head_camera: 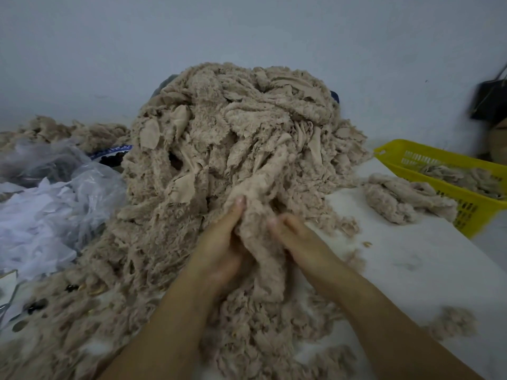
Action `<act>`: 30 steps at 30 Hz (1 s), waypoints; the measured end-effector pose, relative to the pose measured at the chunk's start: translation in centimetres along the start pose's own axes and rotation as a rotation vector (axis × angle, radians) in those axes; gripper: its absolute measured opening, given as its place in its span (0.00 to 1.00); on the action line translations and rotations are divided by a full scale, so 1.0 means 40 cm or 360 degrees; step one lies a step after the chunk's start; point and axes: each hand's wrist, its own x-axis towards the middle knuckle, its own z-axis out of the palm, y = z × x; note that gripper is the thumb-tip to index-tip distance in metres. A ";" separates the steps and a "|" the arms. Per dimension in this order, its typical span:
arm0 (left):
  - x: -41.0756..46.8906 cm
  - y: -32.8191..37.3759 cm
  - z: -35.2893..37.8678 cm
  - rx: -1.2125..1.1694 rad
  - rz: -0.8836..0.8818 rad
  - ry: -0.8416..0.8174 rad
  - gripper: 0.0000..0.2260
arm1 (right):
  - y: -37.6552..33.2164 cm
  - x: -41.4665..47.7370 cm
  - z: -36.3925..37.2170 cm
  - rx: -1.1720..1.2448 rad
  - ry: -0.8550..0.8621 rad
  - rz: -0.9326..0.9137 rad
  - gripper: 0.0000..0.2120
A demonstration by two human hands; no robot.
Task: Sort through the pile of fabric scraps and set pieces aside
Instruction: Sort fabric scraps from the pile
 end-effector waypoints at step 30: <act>-0.032 -0.019 0.023 0.0781 -0.0211 -0.0303 0.18 | -0.009 0.033 -0.044 0.0854 0.0109 0.0468 0.29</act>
